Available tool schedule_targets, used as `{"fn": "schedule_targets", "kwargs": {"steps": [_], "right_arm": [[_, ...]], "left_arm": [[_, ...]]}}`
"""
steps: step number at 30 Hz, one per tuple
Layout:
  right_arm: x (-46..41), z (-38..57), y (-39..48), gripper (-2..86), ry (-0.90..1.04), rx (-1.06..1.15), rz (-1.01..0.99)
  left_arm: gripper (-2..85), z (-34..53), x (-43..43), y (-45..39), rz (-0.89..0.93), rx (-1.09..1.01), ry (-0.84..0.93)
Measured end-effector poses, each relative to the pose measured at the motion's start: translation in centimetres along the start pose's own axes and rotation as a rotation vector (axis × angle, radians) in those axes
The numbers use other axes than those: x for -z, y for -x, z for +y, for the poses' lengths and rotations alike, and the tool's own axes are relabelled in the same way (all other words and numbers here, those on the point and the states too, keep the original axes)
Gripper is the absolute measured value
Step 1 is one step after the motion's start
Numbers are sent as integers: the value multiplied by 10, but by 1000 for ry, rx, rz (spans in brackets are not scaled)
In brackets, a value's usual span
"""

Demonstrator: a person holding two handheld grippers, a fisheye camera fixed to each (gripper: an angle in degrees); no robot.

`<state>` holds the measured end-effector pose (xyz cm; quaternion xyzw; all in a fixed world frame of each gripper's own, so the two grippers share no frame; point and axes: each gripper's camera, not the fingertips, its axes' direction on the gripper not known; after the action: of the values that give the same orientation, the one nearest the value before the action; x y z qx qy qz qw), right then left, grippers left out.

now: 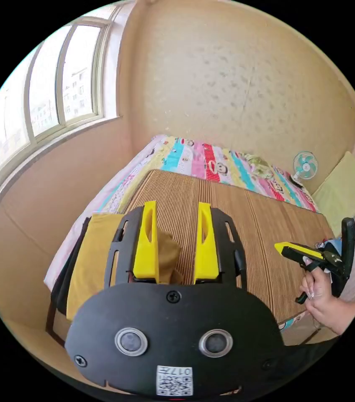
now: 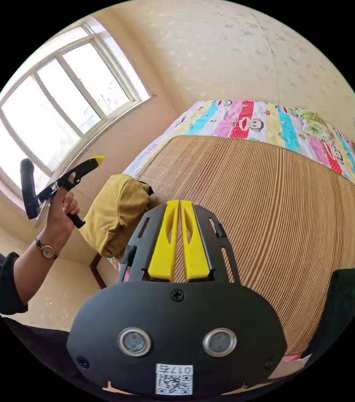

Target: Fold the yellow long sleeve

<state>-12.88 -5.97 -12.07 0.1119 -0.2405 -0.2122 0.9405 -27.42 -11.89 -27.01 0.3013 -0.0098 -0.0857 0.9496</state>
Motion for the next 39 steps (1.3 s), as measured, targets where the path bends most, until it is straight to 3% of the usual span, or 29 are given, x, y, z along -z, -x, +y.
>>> {"fn": "schedule_targets", "kwargs": {"steps": [3, 4, 7, 8, 10, 13, 15, 18, 21, 24, 28, 30, 32, 36, 39], "right_arm": [[88, -1, 33, 16, -293, 142, 123], [112, 3, 42, 14, -376, 208, 174], [144, 16, 34, 12, -481, 215, 275], [156, 14, 25, 10, -411, 182, 269], [178, 13, 17, 8, -333, 212, 231], [225, 29, 4, 8, -359, 209, 259], [244, 40, -11, 7, -299, 156, 286], [263, 66, -40, 7, -159, 86, 324], [277, 98, -64, 7, -62, 24, 360], [280, 123, -86, 7, -2, -84, 361], [272, 135, -112, 6, 24, -207, 220], [269, 131, -115, 6, 24, -180, 180], [271, 123, -114, 7, -2, -110, 154], [285, 108, -111, 9, -120, 31, 17], [297, 92, -109, 17, -221, 143, -124]], "left_arm": [[92, -15, 50, -17, 10, 38, -334], [86, -16, 53, -18, 42, 61, -369], [55, -30, 30, -17, 343, 195, -264], [48, -37, 15, -24, 460, 196, -195], [5, -44, -1, -40, 518, 159, -153], [-1, -47, -22, -48, 352, 131, -100], [10, -48, -54, -39, 81, 21, 68], [116, -34, -113, 13, -146, 97, 326], [138, -1, -172, 77, -248, 278, 548], [136, 38, -233, 99, -240, 288, 799], [67, 36, -239, 97, -250, 236, 866], [41, 25, -202, 133, -28, 484, 753], [37, 7, -156, 152, 255, 535, 576], [34, -65, 10, 141, 870, 172, 94], [35, -107, 97, 123, 1186, -110, -123]]}}
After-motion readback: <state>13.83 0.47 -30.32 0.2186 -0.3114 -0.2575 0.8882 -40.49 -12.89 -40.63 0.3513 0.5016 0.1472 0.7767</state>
